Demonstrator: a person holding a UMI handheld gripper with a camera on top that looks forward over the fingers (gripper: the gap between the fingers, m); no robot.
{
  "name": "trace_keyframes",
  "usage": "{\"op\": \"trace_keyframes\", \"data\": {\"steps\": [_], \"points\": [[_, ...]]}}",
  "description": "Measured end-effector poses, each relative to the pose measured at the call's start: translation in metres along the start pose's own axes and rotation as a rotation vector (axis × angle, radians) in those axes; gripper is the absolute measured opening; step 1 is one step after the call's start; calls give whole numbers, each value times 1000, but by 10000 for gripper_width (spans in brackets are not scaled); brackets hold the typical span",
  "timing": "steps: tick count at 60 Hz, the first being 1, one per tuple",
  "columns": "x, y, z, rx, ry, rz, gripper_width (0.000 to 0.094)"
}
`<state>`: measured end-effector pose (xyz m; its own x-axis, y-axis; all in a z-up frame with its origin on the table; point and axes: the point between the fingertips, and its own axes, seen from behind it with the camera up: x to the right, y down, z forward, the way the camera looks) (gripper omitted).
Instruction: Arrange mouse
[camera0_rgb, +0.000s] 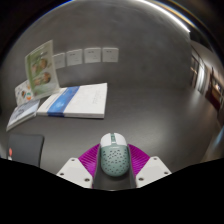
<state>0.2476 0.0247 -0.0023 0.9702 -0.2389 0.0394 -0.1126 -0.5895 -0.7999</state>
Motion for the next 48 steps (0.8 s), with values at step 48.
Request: {"op": "trace_keyframes", "data": {"steps": [48], "points": [[-346, 48, -129, 81, -228, -124, 420]]}}
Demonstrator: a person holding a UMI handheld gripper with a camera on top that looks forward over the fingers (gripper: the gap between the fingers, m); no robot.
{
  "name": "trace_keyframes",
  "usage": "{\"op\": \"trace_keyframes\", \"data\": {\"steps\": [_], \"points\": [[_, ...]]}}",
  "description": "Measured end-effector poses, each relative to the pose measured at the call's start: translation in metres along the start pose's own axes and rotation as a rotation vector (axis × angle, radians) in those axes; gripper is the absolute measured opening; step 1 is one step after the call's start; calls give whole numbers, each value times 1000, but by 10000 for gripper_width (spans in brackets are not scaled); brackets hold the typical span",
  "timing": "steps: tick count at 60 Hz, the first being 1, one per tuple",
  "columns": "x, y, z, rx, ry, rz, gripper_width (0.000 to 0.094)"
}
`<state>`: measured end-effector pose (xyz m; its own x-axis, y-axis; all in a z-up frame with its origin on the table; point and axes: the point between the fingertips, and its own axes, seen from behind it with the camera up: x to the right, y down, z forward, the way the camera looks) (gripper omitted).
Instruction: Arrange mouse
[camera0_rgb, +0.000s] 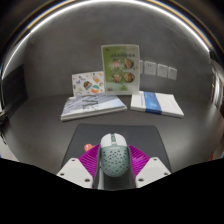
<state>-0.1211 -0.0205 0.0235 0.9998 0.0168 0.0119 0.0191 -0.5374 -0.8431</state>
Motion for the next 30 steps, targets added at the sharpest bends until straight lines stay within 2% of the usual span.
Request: {"op": "trace_keyframes", "data": {"steps": [7, 8, 9, 10, 22, 24, 30], "points": [[-2, 23, 19, -59, 48, 35, 431], [-1, 27, 19, -73, 54, 36, 508], [0, 28, 19, -78, 60, 35, 496], [0, 24, 21, -57, 66, 43, 448], [2, 24, 24, -25, 104, 88, 560], [3, 22, 24, -11, 112, 114, 618], [3, 20, 27, 14, 101, 147, 670]]}}
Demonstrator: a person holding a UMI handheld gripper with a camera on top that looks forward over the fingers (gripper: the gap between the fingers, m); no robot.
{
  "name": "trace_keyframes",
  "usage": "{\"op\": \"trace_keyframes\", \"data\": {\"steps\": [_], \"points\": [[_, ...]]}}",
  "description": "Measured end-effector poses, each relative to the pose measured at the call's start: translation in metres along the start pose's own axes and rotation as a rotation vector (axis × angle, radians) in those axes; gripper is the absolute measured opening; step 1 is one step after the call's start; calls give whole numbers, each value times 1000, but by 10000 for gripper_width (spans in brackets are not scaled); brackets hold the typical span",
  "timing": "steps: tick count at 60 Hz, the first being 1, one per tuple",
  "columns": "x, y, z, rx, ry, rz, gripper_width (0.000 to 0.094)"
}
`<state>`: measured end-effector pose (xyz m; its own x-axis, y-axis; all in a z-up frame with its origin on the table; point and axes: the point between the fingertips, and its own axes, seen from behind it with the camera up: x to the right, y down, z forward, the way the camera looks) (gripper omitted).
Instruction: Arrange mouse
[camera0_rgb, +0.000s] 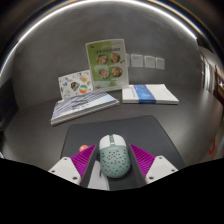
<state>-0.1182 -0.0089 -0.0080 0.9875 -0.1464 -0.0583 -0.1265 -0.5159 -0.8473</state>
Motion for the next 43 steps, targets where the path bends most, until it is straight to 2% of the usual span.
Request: {"op": "trace_keyframes", "data": {"steps": [5, 7, 19, 33, 43], "points": [[-5, 6, -9, -49, -33, -59, 816], [-8, 9, -16, -66, -45, -78, 842], [7, 4, -96, -17, -117, -166, 838], [33, 50, -199, -42, -177, -227, 826], [32, 81, -234, -93, -213, -213, 827]]}}
